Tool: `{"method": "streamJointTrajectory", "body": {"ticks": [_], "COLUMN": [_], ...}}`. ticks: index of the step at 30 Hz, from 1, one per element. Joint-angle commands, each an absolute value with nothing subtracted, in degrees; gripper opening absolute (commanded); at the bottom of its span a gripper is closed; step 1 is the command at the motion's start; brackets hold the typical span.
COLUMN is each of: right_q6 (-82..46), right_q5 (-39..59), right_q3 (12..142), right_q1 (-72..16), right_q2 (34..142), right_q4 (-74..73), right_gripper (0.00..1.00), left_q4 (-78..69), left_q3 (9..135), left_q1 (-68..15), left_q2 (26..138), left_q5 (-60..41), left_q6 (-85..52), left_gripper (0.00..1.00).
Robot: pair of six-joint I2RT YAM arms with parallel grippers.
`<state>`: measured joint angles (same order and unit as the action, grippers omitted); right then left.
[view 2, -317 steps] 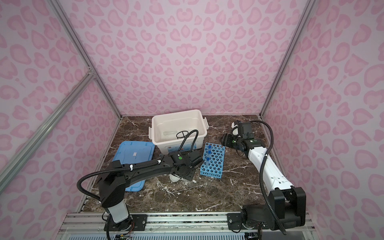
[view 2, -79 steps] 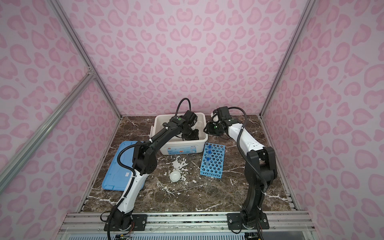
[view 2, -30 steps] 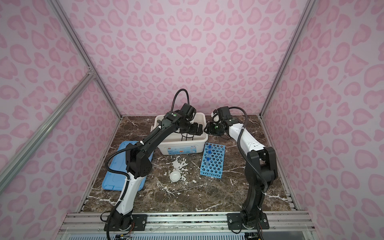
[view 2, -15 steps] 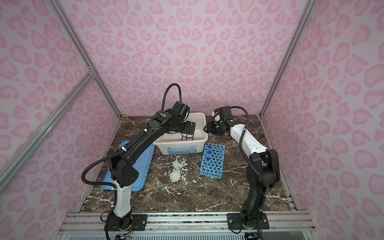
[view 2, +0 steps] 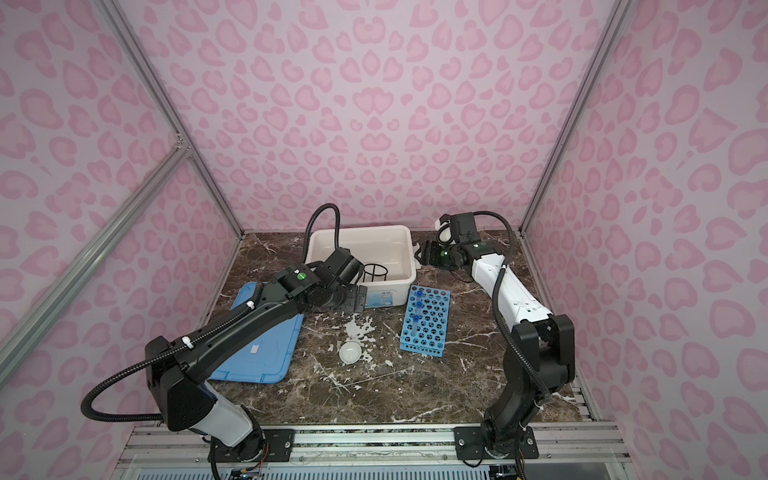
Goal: Organize the chemistry lab equipment
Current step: 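Raise the left gripper out of the bin and draw it back, then move the left gripper down over the white round-bottom dish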
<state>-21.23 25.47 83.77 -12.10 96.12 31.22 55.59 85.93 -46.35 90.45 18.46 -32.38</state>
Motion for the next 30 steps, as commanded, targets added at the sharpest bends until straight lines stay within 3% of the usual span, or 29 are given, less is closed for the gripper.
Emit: {"method": "streamJointTrajectory", "body": {"ticks": [1, 10, 30], "right_q6": [-20.38, -19.86, -19.28], "right_q5": [24.39, 22.86, 21.03], "right_q3": [82.43, 76.69, 70.58], "right_q1": [-11.86, -11.51, -10.81], "right_q2": [95.22, 90.23, 85.25], "right_q4": [31.04, 31.04, 31.90], "right_gripper": [0.70, 0.70, 0.70], "left_q4": [54.58, 47.67, 38.50], "left_q3": [82.09, 69.79, 60.04], "left_q1": [-48.25, -51.65, -52.65], "left_q2": [89.31, 90.10, 91.34], "left_q5": [21.09, 17.47, 14.76], "left_q6": [-37.68, -41.04, -44.50], "left_gripper": [0.98, 0.98, 0.98]}}
